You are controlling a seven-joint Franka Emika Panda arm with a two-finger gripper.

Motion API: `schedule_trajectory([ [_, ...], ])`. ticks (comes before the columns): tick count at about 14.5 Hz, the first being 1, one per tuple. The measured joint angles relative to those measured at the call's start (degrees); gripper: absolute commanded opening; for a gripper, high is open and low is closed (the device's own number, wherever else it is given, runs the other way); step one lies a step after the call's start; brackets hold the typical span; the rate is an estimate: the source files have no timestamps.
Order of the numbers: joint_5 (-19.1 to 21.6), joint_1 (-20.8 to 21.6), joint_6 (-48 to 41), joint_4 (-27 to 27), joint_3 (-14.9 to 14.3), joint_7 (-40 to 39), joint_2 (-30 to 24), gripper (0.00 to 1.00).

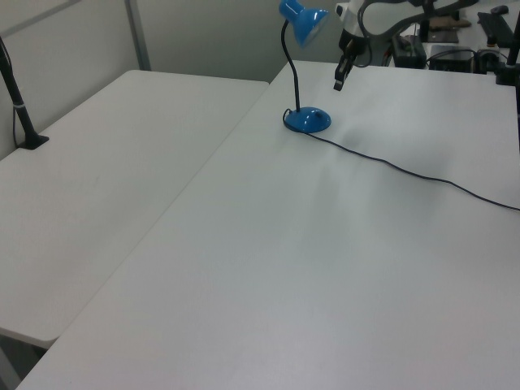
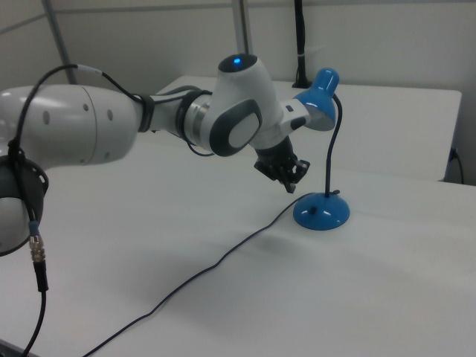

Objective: Turn on the lamp
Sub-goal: 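Move the gripper over the blue lamp base and lower it, then press down on the switch on the lamp base with the gripper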

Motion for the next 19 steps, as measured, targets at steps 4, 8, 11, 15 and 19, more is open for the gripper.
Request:
schedule_trajectory([
  [4,0.0,0.04,7.6,0.01,-0.22,-0.04,3.59,0.0],
  [8,0.0,0.09,11.38,0.04,-0.23,-0.04,6.16,0.0],
  [11,0.19,0.17,15.83,0.04,-0.22,0.04,7.9,0.0],
  [15,0.46,0.18,21.78,0.06,-0.23,0.25,10.59,0.0],
  [19,0.46,0.18,23.25,0.25,-0.23,0.25,11.98,0.0],
])
